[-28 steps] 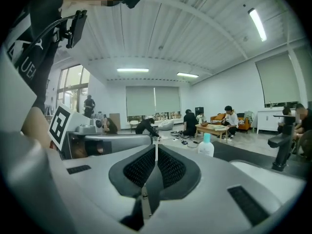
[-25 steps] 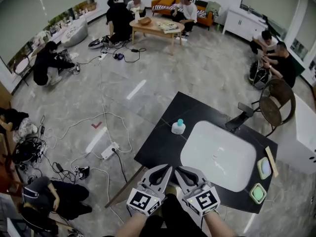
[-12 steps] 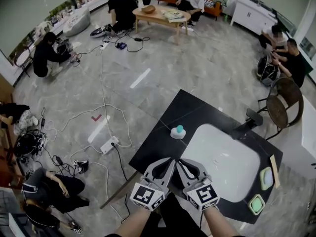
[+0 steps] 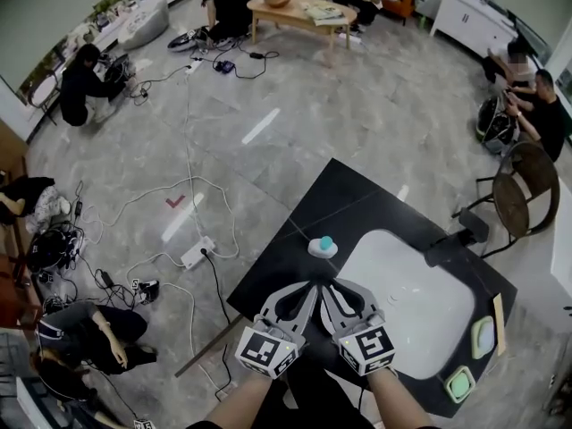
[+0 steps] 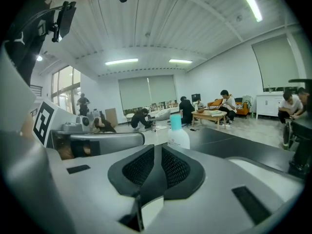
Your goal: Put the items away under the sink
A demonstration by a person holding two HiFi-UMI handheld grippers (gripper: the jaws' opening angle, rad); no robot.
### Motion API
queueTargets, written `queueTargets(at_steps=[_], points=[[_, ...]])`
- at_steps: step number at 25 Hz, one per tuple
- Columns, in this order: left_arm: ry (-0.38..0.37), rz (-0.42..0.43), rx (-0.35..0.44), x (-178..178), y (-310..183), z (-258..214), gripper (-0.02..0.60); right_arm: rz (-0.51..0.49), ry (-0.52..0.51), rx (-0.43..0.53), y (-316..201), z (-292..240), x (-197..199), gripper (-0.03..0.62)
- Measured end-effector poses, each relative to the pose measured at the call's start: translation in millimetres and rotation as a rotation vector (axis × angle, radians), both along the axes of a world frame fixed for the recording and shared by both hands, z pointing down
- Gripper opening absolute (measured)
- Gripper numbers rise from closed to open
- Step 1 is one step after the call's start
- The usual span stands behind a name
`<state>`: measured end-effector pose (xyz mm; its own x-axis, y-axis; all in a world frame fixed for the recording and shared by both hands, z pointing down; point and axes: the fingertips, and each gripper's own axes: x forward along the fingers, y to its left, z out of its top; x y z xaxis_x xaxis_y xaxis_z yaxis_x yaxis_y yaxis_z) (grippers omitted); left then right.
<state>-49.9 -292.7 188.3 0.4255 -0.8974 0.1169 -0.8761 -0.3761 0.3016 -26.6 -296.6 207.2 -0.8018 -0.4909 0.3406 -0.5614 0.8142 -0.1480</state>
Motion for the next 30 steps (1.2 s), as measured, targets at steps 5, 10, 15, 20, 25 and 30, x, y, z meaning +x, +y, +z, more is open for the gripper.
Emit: queueTargets(at_steps=[5, 10, 15, 20, 25, 30], points=[[-0.009, -0.006, -0.013, -2.5, -12.8, 6.3, 0.008, -0.008, 0.036, -0.016, -20.9, 12.4, 3.4, 0.037], [-0.012, -0.013, -0.028, -3.1, -18.9, 13.4, 0.008, -0.006, 0.063, -0.017, -40.5, 19.5, 6.6, 0.068], [-0.009, -0.009, -0.046, -3.5, -22.2, 20.0, 0.008, -0.027, 0.091, -0.029, -51.3, 30.2, 2.3, 0.137], [-0.016, 0.003, -0.046, -3.7, -26.4, 20.5, 0.008, -0.056, 0.100, -0.045, -58.8, 36.4, -5.2, 0.172], [-0.025, 0.007, -0.054, -5.2, -30.7, 25.4, 0.008, -0.095, 0.102, -0.023, -70.5, 39.3, -13.3, 0.179], [-0.027, 0.001, -0.063, -8.6, -30.7, 29.9, 0.008, -0.154, 0.133, -0.007, -70.7, 45.2, -21.8, 0.179]])
